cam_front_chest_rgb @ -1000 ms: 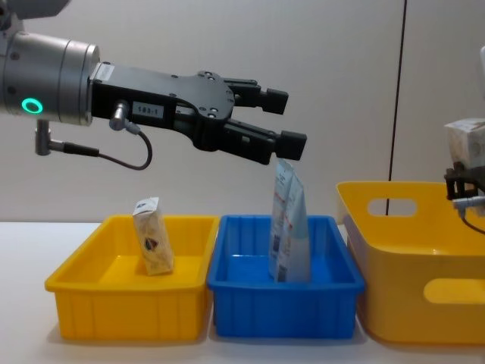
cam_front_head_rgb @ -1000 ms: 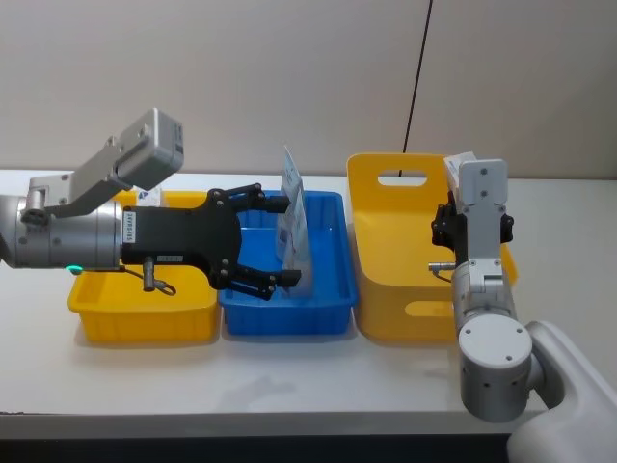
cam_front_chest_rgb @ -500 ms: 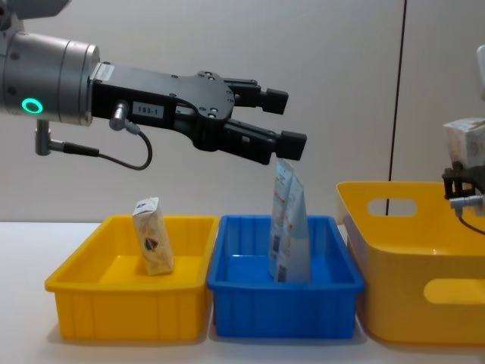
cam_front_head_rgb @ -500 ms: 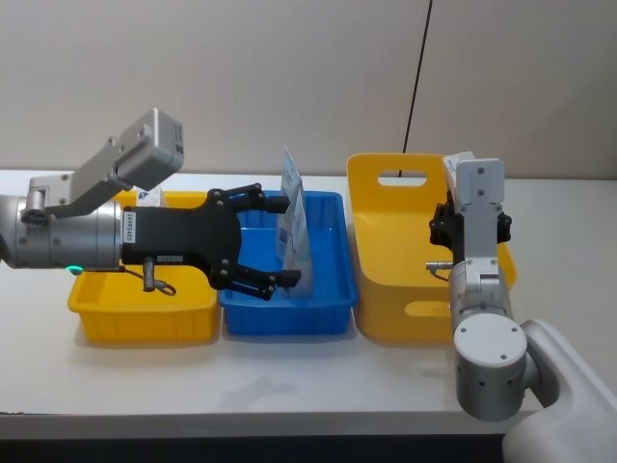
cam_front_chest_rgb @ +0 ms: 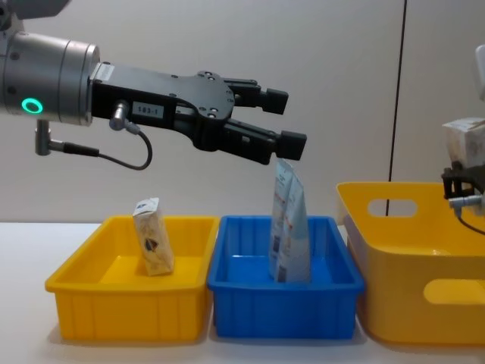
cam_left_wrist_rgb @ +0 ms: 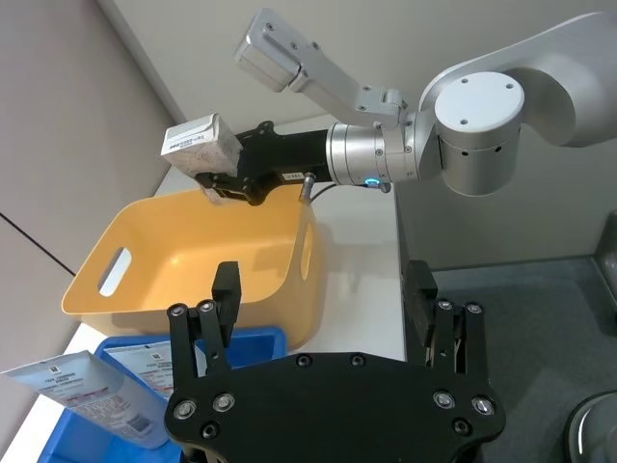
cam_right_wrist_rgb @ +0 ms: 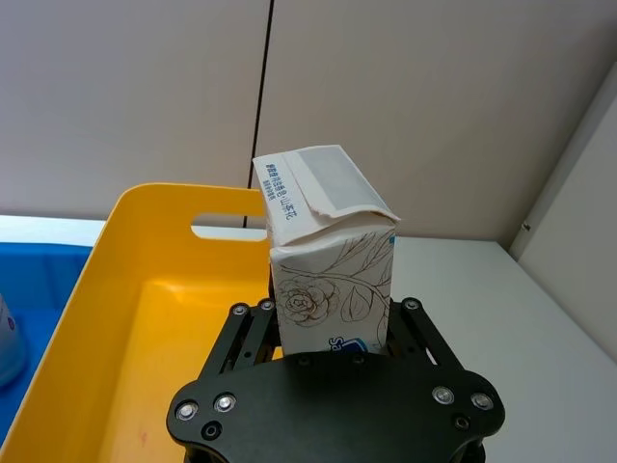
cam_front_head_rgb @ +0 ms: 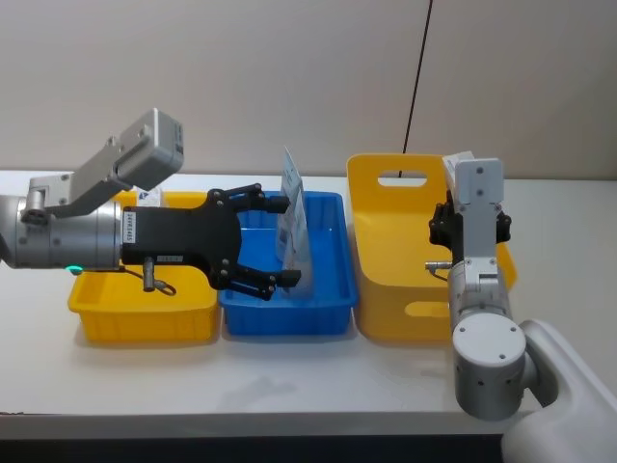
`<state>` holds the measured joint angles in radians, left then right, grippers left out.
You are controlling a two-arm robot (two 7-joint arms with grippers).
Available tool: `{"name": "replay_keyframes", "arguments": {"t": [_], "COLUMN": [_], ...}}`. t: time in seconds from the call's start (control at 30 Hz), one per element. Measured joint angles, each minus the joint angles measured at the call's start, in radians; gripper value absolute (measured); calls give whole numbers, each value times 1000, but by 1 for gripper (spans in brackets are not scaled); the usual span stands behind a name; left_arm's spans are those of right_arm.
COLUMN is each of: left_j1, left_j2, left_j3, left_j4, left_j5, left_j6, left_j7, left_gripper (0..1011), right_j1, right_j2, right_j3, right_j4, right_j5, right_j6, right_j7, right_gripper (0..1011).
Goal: Bimanual collaborative sorting of washing and personal care products
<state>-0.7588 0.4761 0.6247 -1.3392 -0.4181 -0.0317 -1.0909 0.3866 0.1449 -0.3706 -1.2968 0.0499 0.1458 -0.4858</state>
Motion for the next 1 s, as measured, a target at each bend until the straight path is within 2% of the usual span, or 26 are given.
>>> {"name": "replay_keyframes", "arguments": {"t": [0.33,0.77,1.0], "left_j1": [0,0,0], "left_j2": [0,0,0], "left_j3": [0,0,0], "left_j4": [0,0,0], "left_j5": [0,0,0], "left_j6": [0,0,0], "left_j7": [0,0,0], "left_gripper": [1001,1001,1001], "right_j1": [21,14,14], "right_j2": [-6,30,41], "right_j3": [-17,-33,-32], "right_j4": [13,-8,-11], "right_j5": [15,49,57], "right_j6": [-15,-20,-23], "right_j7": [46,169,210], "right_gripper": [351,352,351]}}
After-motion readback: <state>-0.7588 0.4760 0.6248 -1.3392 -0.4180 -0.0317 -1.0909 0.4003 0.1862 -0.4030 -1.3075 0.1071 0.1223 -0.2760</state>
